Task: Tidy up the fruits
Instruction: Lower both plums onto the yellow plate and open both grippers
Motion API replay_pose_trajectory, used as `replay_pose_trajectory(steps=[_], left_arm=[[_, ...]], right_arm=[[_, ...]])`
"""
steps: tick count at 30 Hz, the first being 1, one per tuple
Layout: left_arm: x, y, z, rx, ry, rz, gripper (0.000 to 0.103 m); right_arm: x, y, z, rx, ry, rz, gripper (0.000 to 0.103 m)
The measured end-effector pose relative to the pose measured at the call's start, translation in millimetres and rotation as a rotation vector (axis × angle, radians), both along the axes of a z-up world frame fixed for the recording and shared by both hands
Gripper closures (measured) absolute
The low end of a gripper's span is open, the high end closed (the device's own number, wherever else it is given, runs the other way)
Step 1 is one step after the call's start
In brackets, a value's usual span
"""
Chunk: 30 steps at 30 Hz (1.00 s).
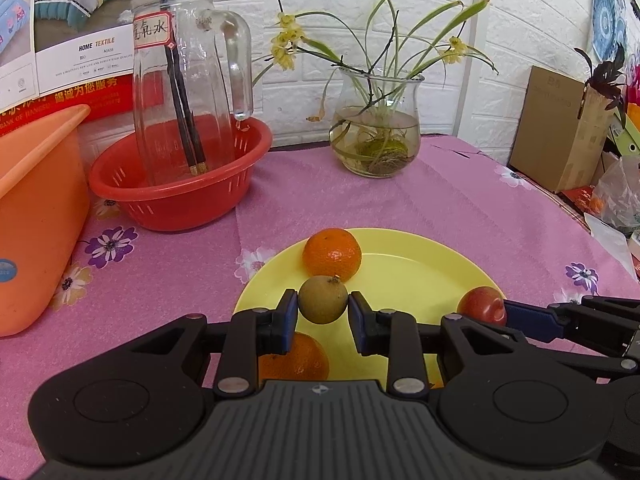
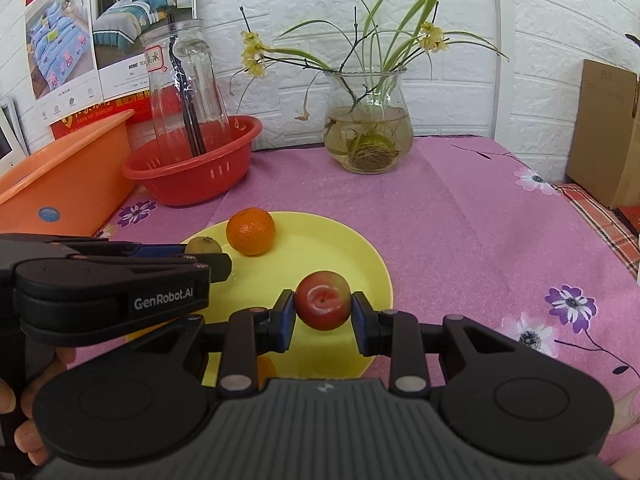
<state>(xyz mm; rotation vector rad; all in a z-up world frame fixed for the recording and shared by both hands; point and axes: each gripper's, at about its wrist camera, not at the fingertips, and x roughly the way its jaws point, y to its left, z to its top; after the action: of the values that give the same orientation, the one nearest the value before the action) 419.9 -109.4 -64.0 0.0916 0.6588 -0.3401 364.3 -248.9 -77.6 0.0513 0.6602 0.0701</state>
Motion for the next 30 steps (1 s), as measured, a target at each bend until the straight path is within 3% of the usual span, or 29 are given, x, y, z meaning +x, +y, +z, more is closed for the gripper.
replay_pose_trajectory(steps=[14, 30], left_arm=[[-17, 1, 14, 0.018, -0.064, 0.003, 0.062], [-72, 7, 66, 0.037, -0.178, 0.011, 0.053]], right_arm=[[-7, -3, 4, 0.013, -0.004, -0.023, 0.030], [-57, 1, 54, 0.009, -0.102, -0.024, 0.030]])
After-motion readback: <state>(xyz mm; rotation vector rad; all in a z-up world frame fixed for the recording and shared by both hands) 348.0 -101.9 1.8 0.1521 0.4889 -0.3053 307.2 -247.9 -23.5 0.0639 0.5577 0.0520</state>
